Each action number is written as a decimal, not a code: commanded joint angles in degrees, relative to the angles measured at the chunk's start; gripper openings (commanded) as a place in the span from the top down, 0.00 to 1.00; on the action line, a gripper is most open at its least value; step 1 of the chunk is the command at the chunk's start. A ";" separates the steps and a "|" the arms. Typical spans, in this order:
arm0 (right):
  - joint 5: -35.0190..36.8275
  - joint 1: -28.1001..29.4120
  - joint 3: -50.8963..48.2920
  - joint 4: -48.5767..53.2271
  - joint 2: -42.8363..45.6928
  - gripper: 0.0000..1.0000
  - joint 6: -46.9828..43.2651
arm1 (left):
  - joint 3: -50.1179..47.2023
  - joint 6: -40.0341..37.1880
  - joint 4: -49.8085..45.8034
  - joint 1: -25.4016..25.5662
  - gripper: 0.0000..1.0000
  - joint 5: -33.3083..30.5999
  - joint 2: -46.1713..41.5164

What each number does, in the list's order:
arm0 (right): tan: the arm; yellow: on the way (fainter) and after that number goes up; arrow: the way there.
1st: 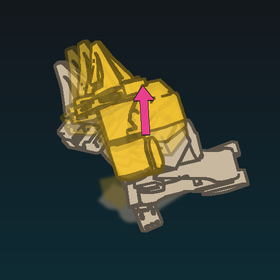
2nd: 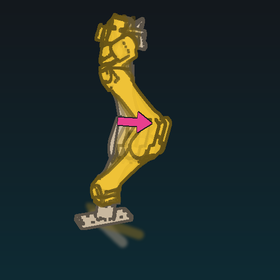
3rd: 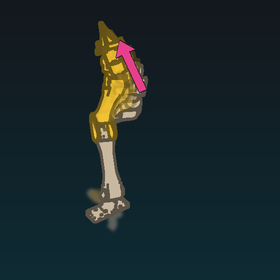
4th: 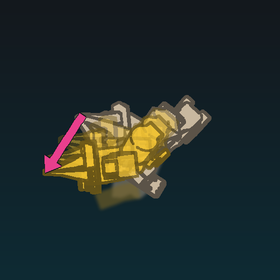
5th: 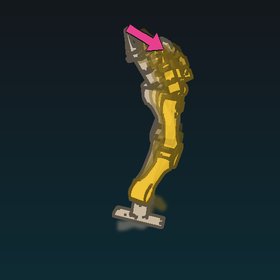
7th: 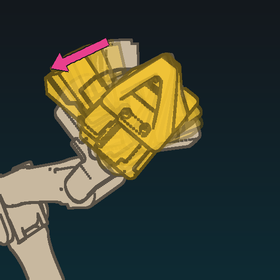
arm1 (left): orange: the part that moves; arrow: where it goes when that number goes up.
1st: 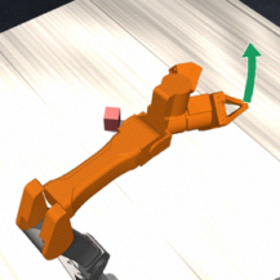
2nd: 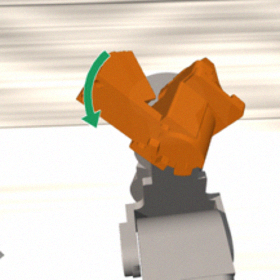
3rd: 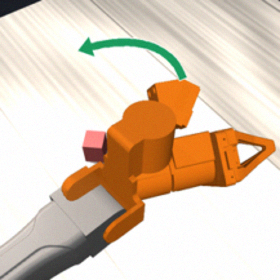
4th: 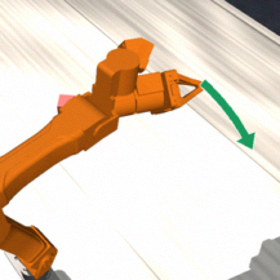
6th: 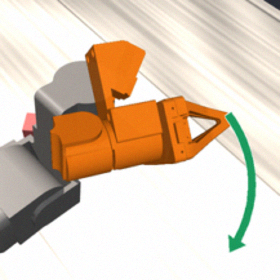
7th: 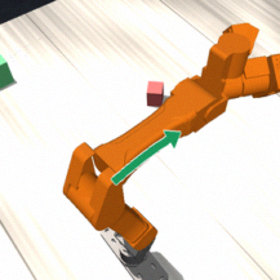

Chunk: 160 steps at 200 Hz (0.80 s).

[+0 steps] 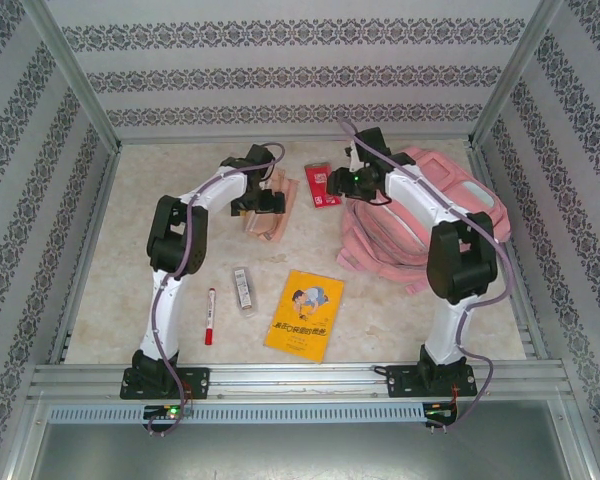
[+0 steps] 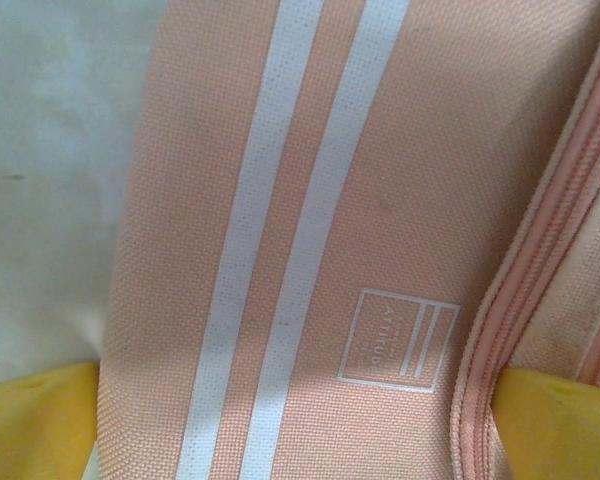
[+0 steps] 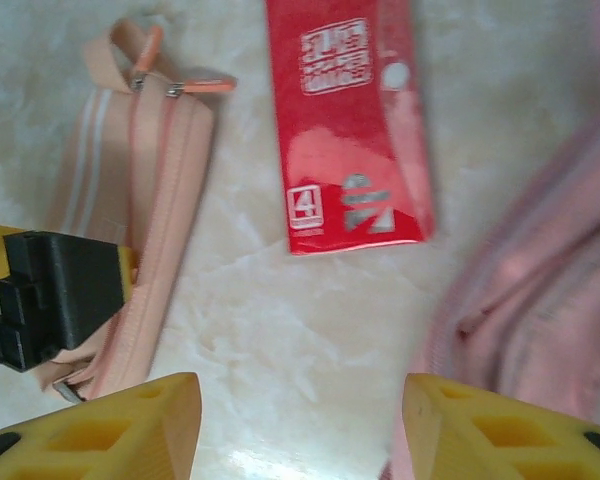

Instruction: Pack the student bag

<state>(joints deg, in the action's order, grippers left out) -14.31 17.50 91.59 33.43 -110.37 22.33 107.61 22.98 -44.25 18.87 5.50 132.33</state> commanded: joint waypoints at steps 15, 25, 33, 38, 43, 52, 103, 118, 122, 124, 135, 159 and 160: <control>-4.40 1.40 5.32 -3.61 -4.33 0.45 0.90 | -8.37 1.14 -3.91 -3.78 0.01 -3.68 -2.62; -5.49 1.74 6.75 -4.99 -6.16 0.45 1.38 | -11.15 1.39 -2.93 -4.78 0.01 -3.83 -4.19; -6.26 2.04 8.07 -5.95 -7.95 0.45 1.79 | -13.43 2.02 -2.05 -5.53 0.01 -3.50 -5.50; -6.26 2.25 9.01 -6.29 -9.02 0.45 1.99 | -14.80 2.49 -1.39 -6.03 0.01 -3.22 -6.32; -6.03 2.48 10.00 -6.58 -10.03 0.45 2.30 | -16.00 2.96 -1.00 -6.55 0.01 -3.15 -7.04; -5.74 2.84 11.67 -7.12 -12.07 0.45 2.87 | -17.93 3.70 -0.57 -7.36 0.01 -3.52 -8.23; 1.88 4.73 22.92 -6.15 -23.05 0.44 8.41 | -26.47 4.83 -3.14 -13.34 0.01 -13.40 -15.45; 6.03 5.06 26.10 -3.62 -25.91 0.44 9.59 | -28.89 4.47 -3.22 -15.73 0.01 -14.21 -17.90; 6.82 5.16 26.80 -3.08 -26.53 0.44 9.87 | -29.49 4.44 -3.35 -16.33 0.01 -14.45 -18.52; 7.21 5.17 27.06 -2.82 -26.91 0.44 10.02 | -29.77 4.42 -3.36 -16.61 0.01 -14.64 -18.80; 8.41 5.44 28.14 -1.92 -28.55 0.43 10.73 | -31.33 4.40 -3.69 -18.05 0.01 -15.76 -20.41; 5.30 5.70 29.63 -1.27 -31.47 0.43 12.37 | -34.65 4.32 -4.60 -21.59 0.01 -17.30 -23.40; 5.06 5.70 29.62 -1.27 -31.57 0.43 12.42 | -34.74 4.33 -4.57 -21.81 0.01 -17.33 -23.51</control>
<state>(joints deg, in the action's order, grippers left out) -9.80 22.68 118.63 29.26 -139.09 31.66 76.25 26.68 -42.83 -0.36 -6.96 111.26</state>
